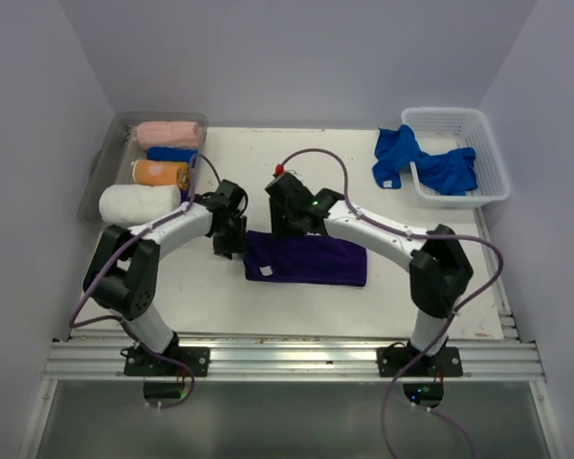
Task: Roll the towels
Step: Fold the towel
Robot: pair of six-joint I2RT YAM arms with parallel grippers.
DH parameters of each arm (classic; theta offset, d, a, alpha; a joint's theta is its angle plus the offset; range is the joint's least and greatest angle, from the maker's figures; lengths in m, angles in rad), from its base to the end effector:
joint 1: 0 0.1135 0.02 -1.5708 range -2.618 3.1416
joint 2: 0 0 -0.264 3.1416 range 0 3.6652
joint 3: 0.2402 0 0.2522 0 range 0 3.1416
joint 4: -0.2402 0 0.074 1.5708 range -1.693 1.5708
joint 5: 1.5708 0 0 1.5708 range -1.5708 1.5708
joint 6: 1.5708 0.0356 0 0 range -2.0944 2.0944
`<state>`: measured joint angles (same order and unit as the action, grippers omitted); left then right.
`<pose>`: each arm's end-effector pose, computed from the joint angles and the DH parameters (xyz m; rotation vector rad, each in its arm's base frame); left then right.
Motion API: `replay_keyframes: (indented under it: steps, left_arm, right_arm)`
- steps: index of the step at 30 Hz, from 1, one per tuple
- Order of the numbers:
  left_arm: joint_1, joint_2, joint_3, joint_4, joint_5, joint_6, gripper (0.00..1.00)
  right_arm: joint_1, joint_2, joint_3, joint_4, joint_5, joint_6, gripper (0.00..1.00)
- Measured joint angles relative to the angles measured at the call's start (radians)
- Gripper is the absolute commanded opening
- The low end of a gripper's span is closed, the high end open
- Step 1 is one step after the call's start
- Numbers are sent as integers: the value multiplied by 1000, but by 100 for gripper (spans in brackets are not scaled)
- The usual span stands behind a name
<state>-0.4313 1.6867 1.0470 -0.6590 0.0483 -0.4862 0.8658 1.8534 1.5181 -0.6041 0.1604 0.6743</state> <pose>0.2830 -0.1321 0.1721 -0.0702 2.9085 -0.2394 0.2694 0.3079 0.2550 -0.1769 2.5415 0.4321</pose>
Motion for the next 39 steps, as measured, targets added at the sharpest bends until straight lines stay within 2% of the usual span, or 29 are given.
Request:
replay_keyframes:
  steps: [2, 7, 13, 18, 22, 27, 29, 32, 33, 39]
  left_arm:
    - [5, -33, 22, -28, -34, -1, 42]
    - [8, -135, 73, -43, -88, -9, 43]
    - [7, -151, 70, -3, 40, -8, 42]
    - [8, -100, -13, 53, 152, 1, 39]
    - [10, -60, -89, 51, 180, 8, 37]
    - [17, -45, -108, 53, 180, 8, 37]
    - [19, -45, -108, 56, 179, 9, 37]
    - [19, -45, -104, 55, 179, 11, 37]
    - [19, -45, -102, 55, 177, 11, 37]
    - [19, -45, -95, 55, 175, 11, 36]
  right_arm:
    - [-35, -85, -68, 5, 5, 0, 26]
    - [-115, -171, -183, 35, -3, 3, 23]
    - [-30, -70, -196, 61, -56, 3, 28]
    - [18, 18, -179, 86, -110, 4, 33]
    - [12, 73, -137, 103, -128, 3, 37]
    - [11, 106, -110, 113, -135, 3, 37]
    - [12, 115, -103, 117, -138, 3, 34]
    - [16, 124, -97, 124, -148, 3, 22]
    - [18, 124, -97, 123, -150, 4, 15]
    - [24, 124, -97, 134, -152, 6, 0]
